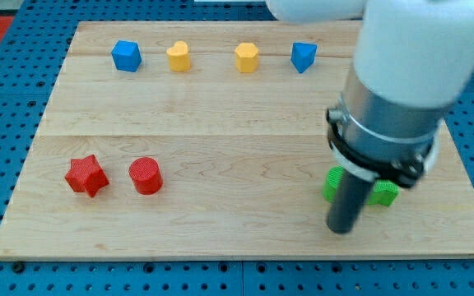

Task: Push the yellow hexagon into the yellow heart

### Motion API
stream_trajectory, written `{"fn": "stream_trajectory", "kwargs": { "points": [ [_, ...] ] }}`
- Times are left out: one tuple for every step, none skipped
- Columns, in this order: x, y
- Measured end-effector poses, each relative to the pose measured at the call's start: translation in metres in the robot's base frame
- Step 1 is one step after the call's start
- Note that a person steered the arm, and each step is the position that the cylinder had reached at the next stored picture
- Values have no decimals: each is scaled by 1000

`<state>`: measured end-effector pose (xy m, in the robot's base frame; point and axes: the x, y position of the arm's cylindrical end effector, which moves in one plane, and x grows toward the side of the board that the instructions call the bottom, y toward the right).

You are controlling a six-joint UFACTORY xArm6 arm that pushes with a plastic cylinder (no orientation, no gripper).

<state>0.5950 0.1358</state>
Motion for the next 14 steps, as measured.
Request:
{"fn": "stream_trajectory", "kwargs": {
  "points": [
    [-16, 65],
    [-43, 39],
    [-40, 10],
    [-36, 100],
    [-80, 141],
    [-157, 115],
    [-206, 83],
    [-212, 29],
    [-238, -27],
    [-277, -66],
    [-310, -68],
    [-301, -163],
    [-300, -198],
    [-325, -137]
  ]
}}
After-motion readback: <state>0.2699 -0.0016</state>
